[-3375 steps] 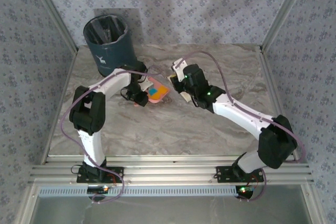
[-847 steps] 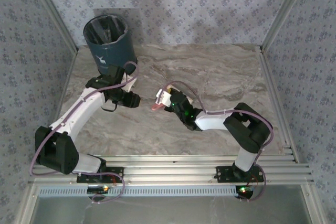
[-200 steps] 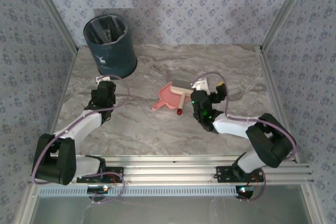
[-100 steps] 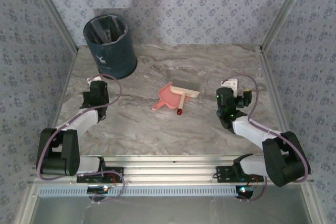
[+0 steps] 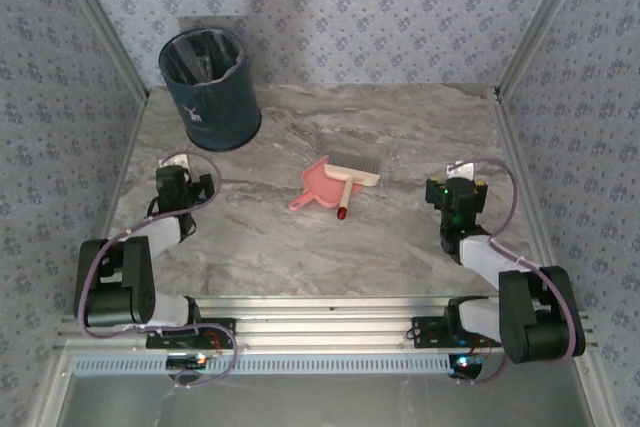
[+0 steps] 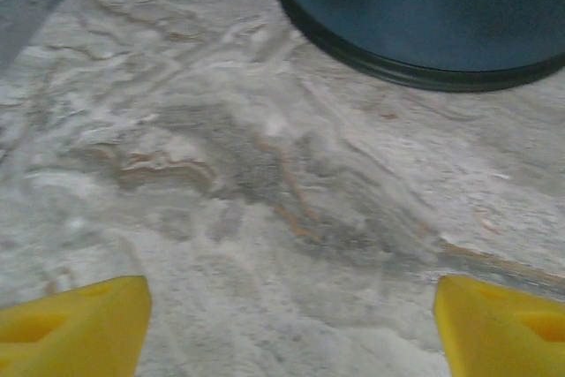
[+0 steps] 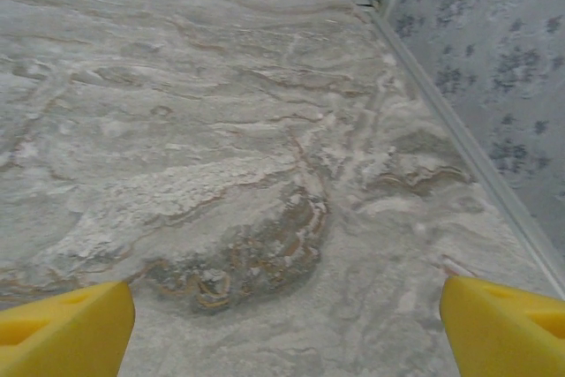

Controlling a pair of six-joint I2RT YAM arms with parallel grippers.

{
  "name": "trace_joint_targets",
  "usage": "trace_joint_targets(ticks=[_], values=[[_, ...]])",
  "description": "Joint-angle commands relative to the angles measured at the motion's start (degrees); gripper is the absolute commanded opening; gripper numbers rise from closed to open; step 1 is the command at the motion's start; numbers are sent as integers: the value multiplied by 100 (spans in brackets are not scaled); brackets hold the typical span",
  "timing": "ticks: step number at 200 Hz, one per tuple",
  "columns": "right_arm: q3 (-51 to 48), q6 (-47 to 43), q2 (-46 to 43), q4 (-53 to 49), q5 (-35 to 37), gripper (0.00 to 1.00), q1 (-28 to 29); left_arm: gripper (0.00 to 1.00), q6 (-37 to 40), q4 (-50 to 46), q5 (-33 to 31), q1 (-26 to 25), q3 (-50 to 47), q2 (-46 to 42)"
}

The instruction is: Sweep away the paper scraps from the table

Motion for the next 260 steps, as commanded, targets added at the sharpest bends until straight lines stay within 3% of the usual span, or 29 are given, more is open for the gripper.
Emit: trace_joint_targets(ticks=[1,31,129,144,178,207,222,260], values=[[-156,43,32,762,-838,92,-252,89,208,872,710,29,-84,73],[-352,93,340,1544,-1459,92,-556,91,362,1920,970,66,-440,246],[-459,87,1292,2684,-1813,92,-798,92,433,2639,1224,83,-615,751],[-498,84,1472,2898,-1832,92,-806,98,432,2827,1213,84,-665,856],[-556,58,1895,3430,-1880,92,-794,100,426,2661,1167,82,-595,854],[-390,43,1832,3012,-1857,94,-791,99,384,2374,685,-35,-433,868],[-243,40,1863,2797,-1858,100,-788,100,385,2369,677,-39,-432,865],[150,16,1890,2103,-1818,100,-753,100,394,2368,661,-55,-419,868]])
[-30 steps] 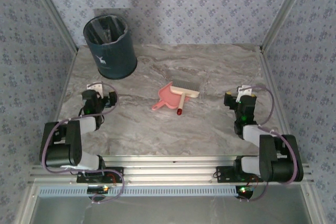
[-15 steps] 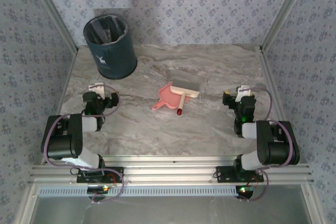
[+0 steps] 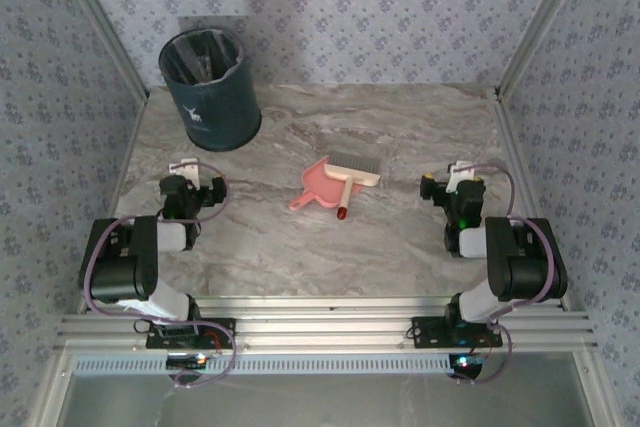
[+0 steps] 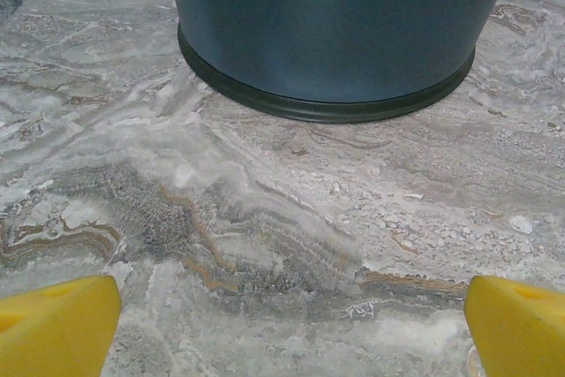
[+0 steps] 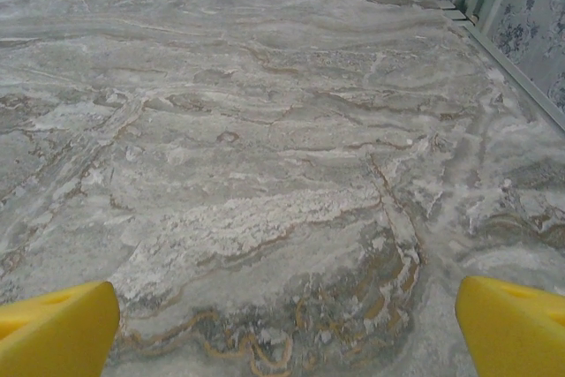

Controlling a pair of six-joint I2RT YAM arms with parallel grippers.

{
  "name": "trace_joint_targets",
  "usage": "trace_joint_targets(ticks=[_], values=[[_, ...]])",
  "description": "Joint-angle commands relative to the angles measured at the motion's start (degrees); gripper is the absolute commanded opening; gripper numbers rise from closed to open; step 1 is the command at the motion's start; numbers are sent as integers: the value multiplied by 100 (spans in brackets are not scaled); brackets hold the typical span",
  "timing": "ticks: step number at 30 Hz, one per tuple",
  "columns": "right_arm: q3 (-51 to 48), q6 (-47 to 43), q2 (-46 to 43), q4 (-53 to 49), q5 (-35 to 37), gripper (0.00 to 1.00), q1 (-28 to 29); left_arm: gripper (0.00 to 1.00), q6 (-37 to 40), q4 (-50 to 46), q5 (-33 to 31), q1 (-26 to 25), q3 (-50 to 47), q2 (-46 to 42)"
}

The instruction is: Sweep away the paper scraps from the table

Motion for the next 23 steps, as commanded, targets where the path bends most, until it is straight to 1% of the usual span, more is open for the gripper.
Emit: trace_joint_targets(ticks=[1,23], values=[[248,13,54,-399,-6,100,13,100,29,11,-100,-20,180,40],[276,-58,58,-452,19,100,62,100,33,4,-119,-27,178,39]])
